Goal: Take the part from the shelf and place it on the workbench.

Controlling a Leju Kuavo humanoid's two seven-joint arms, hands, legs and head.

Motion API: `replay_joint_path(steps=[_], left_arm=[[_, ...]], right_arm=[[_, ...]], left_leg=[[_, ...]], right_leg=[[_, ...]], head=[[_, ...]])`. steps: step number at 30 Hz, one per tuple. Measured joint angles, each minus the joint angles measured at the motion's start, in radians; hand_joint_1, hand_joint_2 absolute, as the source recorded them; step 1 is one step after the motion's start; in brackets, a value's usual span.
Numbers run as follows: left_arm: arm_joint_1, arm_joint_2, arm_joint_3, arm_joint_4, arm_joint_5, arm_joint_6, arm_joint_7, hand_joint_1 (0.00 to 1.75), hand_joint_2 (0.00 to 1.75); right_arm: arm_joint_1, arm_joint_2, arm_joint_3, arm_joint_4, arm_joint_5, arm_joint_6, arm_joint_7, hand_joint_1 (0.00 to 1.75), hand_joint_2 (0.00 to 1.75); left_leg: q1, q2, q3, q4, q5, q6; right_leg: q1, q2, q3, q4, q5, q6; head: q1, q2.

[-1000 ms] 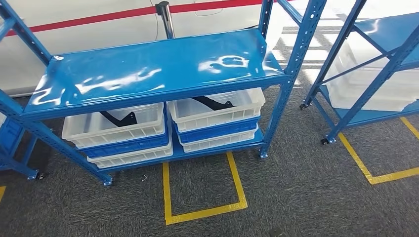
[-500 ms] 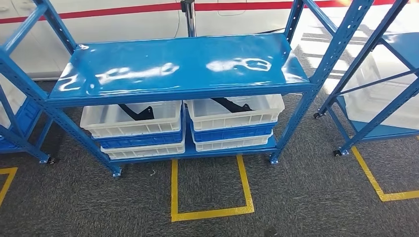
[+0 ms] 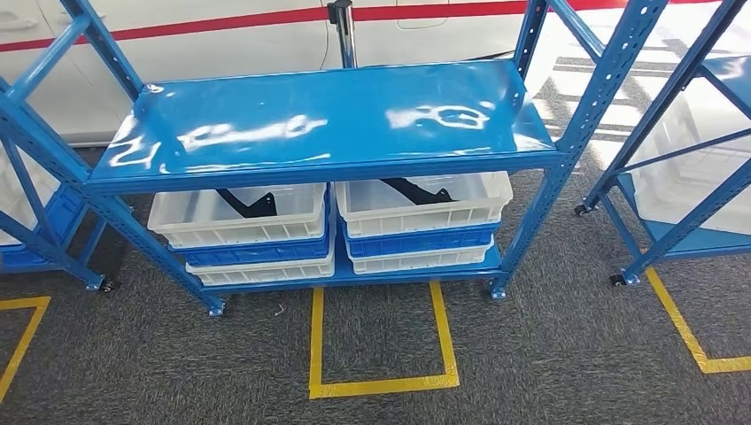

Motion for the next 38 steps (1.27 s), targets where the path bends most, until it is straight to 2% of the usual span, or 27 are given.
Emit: replay_joint_path(steps=[1, 2, 3, 4, 6, 8, 10, 12, 13, 14, 16, 17, 18, 19, 20, 22, 23, 24, 27, 28, 30, 32, 33, 34, 35, 37, 38], left_arm=[[0.004, -0.008, -0.004, 0.025, 0.004, -0.010, -0.005, 0.00, 0.44], [0.010, -0.019, -0.007, 0.056, 0.010, -0.020, -0.010, 0.00, 0.00], [0.018, -0.030, -0.012, 0.089, 0.015, -0.032, -0.014, 0.00, 0.00], [0.027, -0.041, -0.017, 0.123, 0.020, -0.043, -0.019, 0.00, 0.00], [0.043, -0.057, -0.027, 0.181, 0.028, -0.064, -0.029, 0.00, 0.00], [0.049, -0.071, -0.034, 0.231, 0.036, -0.084, -0.039, 0.00, 0.00], [0.059, -0.087, -0.040, 0.288, 0.046, -0.106, -0.050, 0.00, 0.00], [0.068, -0.106, -0.048, 0.345, 0.056, -0.129, -0.060, 0.00, 0.00], [0.070, -0.116, -0.052, 0.371, 0.060, -0.141, -0.066, 0.00, 0.00], [0.070, -0.128, -0.057, 0.399, 0.066, -0.154, -0.072, 0.00, 0.00], [0.069, -0.154, -0.068, 0.457, 0.076, -0.180, -0.084, 0.00, 0.00], [0.068, -0.169, -0.074, 0.486, 0.082, -0.194, -0.090, 0.00, 0.00], [0.067, -0.183, -0.080, 0.513, 0.088, -0.208, -0.096, 0.00, 0.00], [0.064, -0.196, -0.086, 0.536, 0.093, -0.221, -0.103, 0.00, 0.00], [0.058, -0.209, -0.090, 0.558, 0.099, -0.235, -0.110, 0.00, 0.00], [0.043, -0.232, -0.099, 0.603, 0.111, -0.262, -0.123, 0.00, 0.00], [0.037, -0.243, -0.104, 0.627, 0.117, -0.275, -0.130, 0.00, 0.00], [0.033, -0.253, -0.107, 0.652, 0.123, -0.288, -0.136, 0.00, 0.00], [0.035, -0.284, -0.117, 0.733, 0.139, -0.326, -0.153, 0.00, 0.00], [0.039, -0.293, -0.121, 0.761, 0.144, -0.337, -0.159, 0.00, 0.00], [0.050, -0.311, -0.127, 0.820, 0.153, -0.357, -0.168, 0.00, 0.00], [0.069, -0.330, -0.133, 0.884, 0.162, -0.376, -0.176, 0.00, 0.00], [0.081, -0.339, -0.136, 0.915, 0.166, -0.385, -0.179, 0.00, 0.00], [0.094, -0.348, -0.138, 0.947, 0.169, -0.392, -0.183, 0.00, 0.00], [0.107, -0.355, -0.140, 0.978, 0.171, -0.399, -0.185, 0.00, 0.00], [0.127, -0.367, -0.145, 1.038, 0.176, -0.412, -0.191, 0.00, 0.00], [0.131, -0.369, -0.146, 1.054, 0.177, -0.415, -0.193, 0.00, 0.00]], right_arm=[[0.002, 0.002, -0.009, 0.000, 0.007, 0.004, 0.002, 0.00, 0.00], [0.004, 0.003, -0.019, -0.001, 0.014, 0.008, 0.003, 0.00, 0.00], [0.005, 0.006, -0.030, -0.004, 0.021, 0.013, 0.005, 0.00, 0.00], [0.006, 0.008, -0.042, -0.008, 0.029, 0.018, 0.007, 0.00, 0.00], [0.006, 0.015, -0.062, -0.020, 0.043, 0.027, 0.009, 0.00, 0.00], [0.006, 0.021, -0.080, -0.031, 0.057, 0.034, 0.012, 0.00, 0.00], [0.008, 0.026, -0.102, -0.040, 0.071, 0.042, 0.017, 0.00, 0.00], [0.013, 0.029, -0.126, -0.048, 0.085, 0.052, 0.021, 0.00, 0.00], [0.019, 0.031, -0.138, -0.050, 0.093, 0.056, 0.022, 0.00, 0.00], [0.027, 0.032, -0.150, -0.051, 0.101, 0.061, 0.024, 0.00, 0.00], [0.049, 0.036, -0.176, -0.052, 0.118, 0.071, 0.029, 0.00, 0.87], [0.063, 0.037, -0.191, -0.052, 0.126, 0.076, 0.032, 0.00, 1.31], [0.079, 0.039, -0.205, -0.052, 0.135, 0.081, 0.035, 0.00, 1.75], [0.096, 0.039, -0.219, -0.050, 0.143, 0.086, 0.038, 0.00, 1.75], [0.114, 0.040, -0.233, -0.048, 0.152, 0.092, 0.040, 0.00, 1.75], [0.148, 0.041, -0.261, -0.042, 0.171, 0.102, 0.045, 0.00, 1.75], [0.163, 0.042, -0.276, -0.039, 0.180, 0.108, 0.048, 0.00, 1.75], [0.174, 0.044, -0.290, -0.037, 0.188, 0.113, 0.050, 0.00, 1.75], [0.193, 0.052, -0.331, -0.035, 0.213, 0.129, 0.056, 0.00, 1.75], [0.195, 0.054, -0.344, -0.036, 0.221, 0.133, 0.058, 0.00, 1.75], [0.195, 0.058, -0.368, -0.039, 0.235, 0.141, 0.059, 0.00, 1.75], [0.189, 0.061, -0.390, -0.048, 0.248, 0.148, 0.061, 0.00, 1.75], [0.184, 0.064, -0.401, -0.055, 0.253, 0.152, 0.061, 0.00, 1.75], [0.178, 0.066, -0.411, -0.063, 0.258, 0.155, 0.063, 0.00, 1.75], [0.171, 0.068, -0.420, -0.072, 0.263, 0.157, 0.064, 0.00, 1.75], [0.156, 0.074, -0.439, -0.095, 0.272, 0.161, 0.066, 0.00, 1.75], [0.152, 0.075, -0.444, -0.101, 0.274, 0.162, 0.066, 0.00, 1.75]], left_leg=[[0.000, 0.001, -0.033, 0.071, -0.029, -0.003], [0.001, 0.002, -0.060, 0.127, -0.048, -0.004], [0.001, 0.002, -0.071, 0.148, -0.046, -0.004], [0.001, 0.003, -0.064, 0.128, -0.027, -0.003], [-0.001, 0.009, -0.004, -0.005, 0.037, 0.005], [-0.008, 0.016, 0.045, -0.116, 0.075, 0.015], [-0.017, 0.015, 0.053, -0.137, 0.078, 0.022], [-0.016, 0.011, 0.057, -0.143, 0.081, 0.032], [-0.013, 0.009, 0.060, -0.146, 0.083, 0.037], [-0.010, 0.009, 0.063, -0.149, 0.085, 0.043], [-0.010, 0.008, 0.065, -0.149, 0.084, 0.049], [-0.011, 0.008, 0.065, -0.149, 0.083, 0.051], [-0.011, 0.006, 0.066, -0.149, 0.083, 0.052], [-0.011, 0.004, 0.067, -0.149, 0.082, 0.052], [-0.010, 0.001, 0.068, -0.148, 0.081, 0.051], [-0.011, -0.006, 0.071, -0.146, 0.076, 0.045], [-0.013, -0.008, 0.071, -0.144, 0.074, 0.041], [-0.015, -0.008, 0.071, -0.144, 0.072, 0.037], [-0.014, -0.006, 0.073, -0.141, 0.066, 0.025], [-0.012, -0.005, 0.068, -0.126, 0.054, 0.020], [-0.009, -0.002, 0.029, -0.033, -0.002, 0.010], [-0.007, 0.000, -0.036, 0.109, -0.067, 0.003], [-0.007, 0.000, -0.056, 0.152, -0.079, 0.002], [-0.007, 0.001, -0.059, 0.158, -0.073, 0.003], [-0.007, 0.001, -0.039, 0.118, -0.048, 0.006], [-0.012, 0.006, 0.035, -0.034, 0.016, 0.019], [-0.014, 0.008, 0.058, -0.080, 0.034, 0.023]], right_leg=[[0.001, 0.000, 0.000, 0.000, 0.000, -0.002], [0.003, 0.000, -0.001, 0.000, -0.001, -0.003], [0.004, 0.000, 0.000, 0.000, -0.002, -0.004], [0.005, 0.000, 0.001, 0.001, -0.002, -0.004], [0.007, 0.000, 0.003, 0.001, -0.004, -0.003], [0.012, -0.002, 0.004, 0.001, -0.006, 0.002], [0.012, -0.004, 0.004, 0.000, -0.008, 0.010], [0.010, -0.006, 0.006, 0.004, -0.014, 0.022], [0.010, -0.005, 0.001, 0.021, -0.028, 0.027], [0.009, -0.004, -0.015, 0.062, -0.052, 0.032], [0.008, -0.002, -0.075, 0.191, -0.117, 0.037], [0.008, -0.002, -0.106, 0.252, -0.140, 0.038], [0.008, -0.002, -0.123, 0.284, -0.145, 0.039], [0.007, -0.001, -0.122, 0.275, -0.131, 0.040], [0.006, -0.001, -0.100, 0.227, -0.100, 0.039], [0.004, 0.003, -0.030, 0.082, -0.036, 0.037], [0.003, 0.005, -0.006, 0.031, -0.017, 0.034], [0.004, 0.007, 0.005, 0.006, -0.011, 0.030], [0.006, 0.006, 0.006, 0.000, -0.008, 0.014], [0.004, 0.005, 0.007, -0.002, -0.006, 0.007], [0.002, 0.002, 0.007, -0.004, -0.005, -0.001], [0.004, 0.000, 0.007, -0.004, -0.005, -0.005], [0.005, -0.001, 0.007, -0.004, -0.006, -0.005], [0.006, -0.001, 0.008, -0.004, -0.006, -0.005], [0.007, -0.001, 0.009, -0.004, -0.006, -0.005], [0.010, -0.003, 0.012, -0.004, -0.006, -0.004], [0.010, -0.003, 0.013, -0.004, -0.007, -0.004]], head=[[0.000, 0.000], [0.000, 0.000], [0.000, 0.000], [0.000, 0.000], [0.000, 0.000], [0.000, 0.000], [0.000, 0.000], [0.000, 0.000], [0.001, 0.000], [0.001, 0.000], [0.003, 0.000], [0.003, 0.000], [0.003, 0.000], [0.003, 0.000], [0.003, 0.000], [0.003, 0.000], [0.003, 0.000], [0.003, 0.000], [0.002, 0.000], [0.001, 0.000], [0.001, 0.000], [0.001, 0.000], [0.000, 0.000], [0.000, 0.000], [0.000, 0.000], [0.000, 0.000], [0.000, 0.000]])
